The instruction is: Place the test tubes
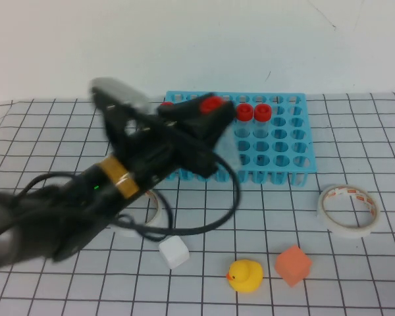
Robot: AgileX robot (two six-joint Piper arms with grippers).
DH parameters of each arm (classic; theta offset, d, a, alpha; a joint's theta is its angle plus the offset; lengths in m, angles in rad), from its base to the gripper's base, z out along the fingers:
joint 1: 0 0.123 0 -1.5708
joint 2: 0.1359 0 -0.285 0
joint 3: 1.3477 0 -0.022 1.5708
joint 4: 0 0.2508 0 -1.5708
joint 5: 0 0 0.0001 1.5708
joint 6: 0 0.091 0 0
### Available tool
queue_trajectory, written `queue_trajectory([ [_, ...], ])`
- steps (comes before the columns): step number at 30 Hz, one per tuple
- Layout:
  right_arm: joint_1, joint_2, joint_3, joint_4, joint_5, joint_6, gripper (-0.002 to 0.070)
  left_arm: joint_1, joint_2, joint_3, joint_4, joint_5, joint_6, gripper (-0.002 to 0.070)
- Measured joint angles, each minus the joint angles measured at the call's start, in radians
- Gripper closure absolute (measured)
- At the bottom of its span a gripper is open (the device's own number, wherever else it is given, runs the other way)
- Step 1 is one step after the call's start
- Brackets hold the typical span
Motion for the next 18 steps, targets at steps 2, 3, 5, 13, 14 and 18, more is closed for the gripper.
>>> queue_trajectory([
  [2,0.0,0.0,0.0,0.0,0.0,0.0,0.0678,-0.002,0.057,-0.075,0.067,-0.004,-0.015,0.0417],
  [3,0.0,0.0,0.0,0.0,0.0,0.0,0.0678,-0.002,0.082,-0.109,0.087,-0.004,-0.028,0.0417],
  [5,0.0,0.0,0.0,0.0,0.0,0.0,0.0678,-0.002,0.127,-0.169,0.108,-0.004,-0.048,0.0417],
  [13,0.0,0.0,0.0,0.0,0.0,0.0,0.0678,-0.002,0.299,-0.43,0.195,0.062,-0.07,0.0417],
  [14,0.0,0.0,0.0,0.0,0.0,0.0,0.0678,-0.002,0.322,-0.465,0.214,0.065,-0.078,0.0417],
  [18,0.0,0.0,0.0,0.0,0.0,0.0,0.0678,-0.006,0.4,-0.587,0.252,0.077,-0.105,0.0417],
])
